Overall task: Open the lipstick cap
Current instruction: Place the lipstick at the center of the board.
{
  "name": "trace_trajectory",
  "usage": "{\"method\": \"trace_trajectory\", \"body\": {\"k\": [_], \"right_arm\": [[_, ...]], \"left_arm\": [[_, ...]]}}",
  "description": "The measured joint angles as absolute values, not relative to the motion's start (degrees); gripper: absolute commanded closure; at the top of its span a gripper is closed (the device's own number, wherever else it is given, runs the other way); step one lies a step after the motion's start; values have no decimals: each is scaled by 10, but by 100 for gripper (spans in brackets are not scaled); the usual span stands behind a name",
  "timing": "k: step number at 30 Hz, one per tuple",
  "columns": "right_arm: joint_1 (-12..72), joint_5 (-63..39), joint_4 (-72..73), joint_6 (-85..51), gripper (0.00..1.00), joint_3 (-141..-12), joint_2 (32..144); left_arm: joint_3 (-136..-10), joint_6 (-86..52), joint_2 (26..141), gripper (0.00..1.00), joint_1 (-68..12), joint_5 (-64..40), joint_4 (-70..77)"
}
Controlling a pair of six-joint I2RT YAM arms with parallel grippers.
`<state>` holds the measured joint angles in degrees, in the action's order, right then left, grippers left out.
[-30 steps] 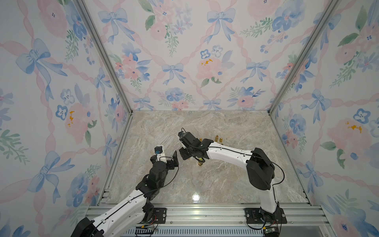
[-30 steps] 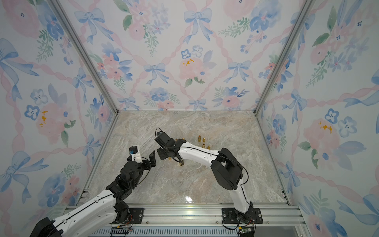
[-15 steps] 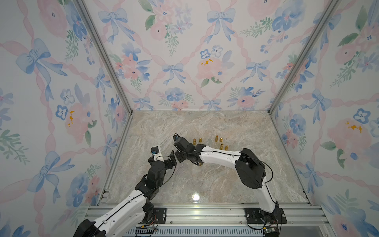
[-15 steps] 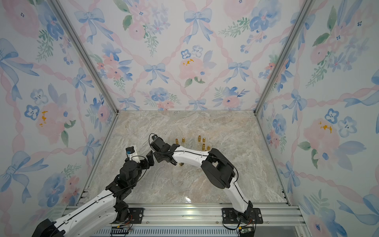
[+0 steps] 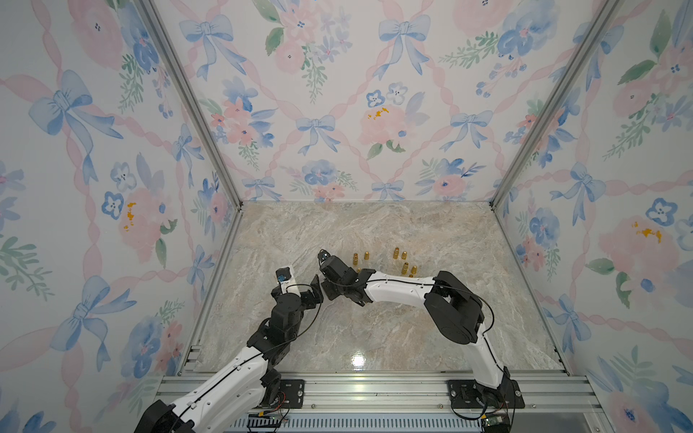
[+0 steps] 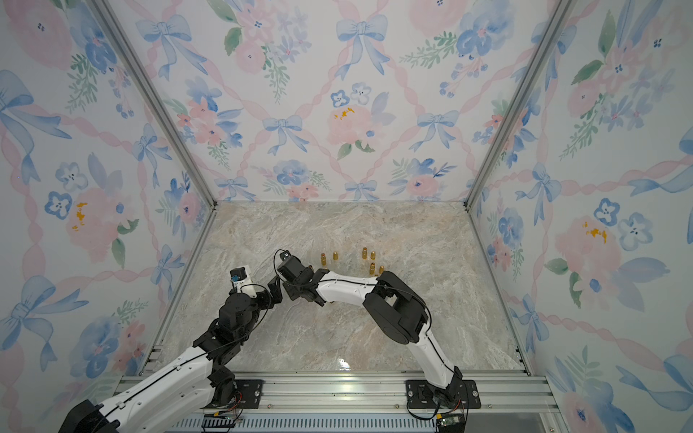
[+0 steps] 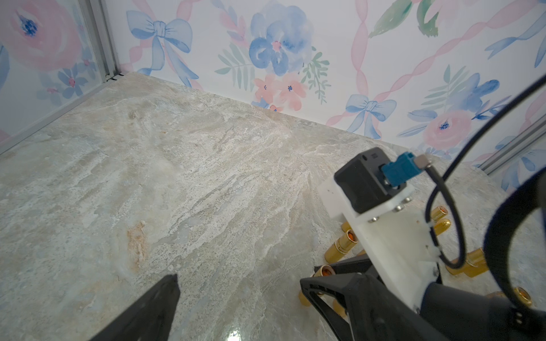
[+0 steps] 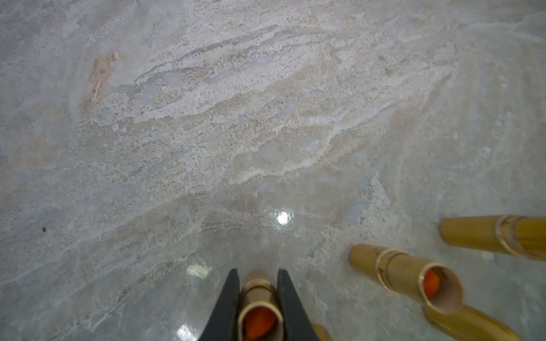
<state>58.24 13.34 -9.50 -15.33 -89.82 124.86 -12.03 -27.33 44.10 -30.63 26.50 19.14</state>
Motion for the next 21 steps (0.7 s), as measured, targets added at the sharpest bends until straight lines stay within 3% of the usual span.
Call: {"method": "trace_trajectory", "body": {"k": [11,21], "right_arm": [[585,133,-69,-147,78,-882,1250],[587,133,-66,-138,67,-882,1251]], "left_arm": [[-120,-276,445,2,-305,263,191],[-120,-277,444,2,-303,261,191]]}}
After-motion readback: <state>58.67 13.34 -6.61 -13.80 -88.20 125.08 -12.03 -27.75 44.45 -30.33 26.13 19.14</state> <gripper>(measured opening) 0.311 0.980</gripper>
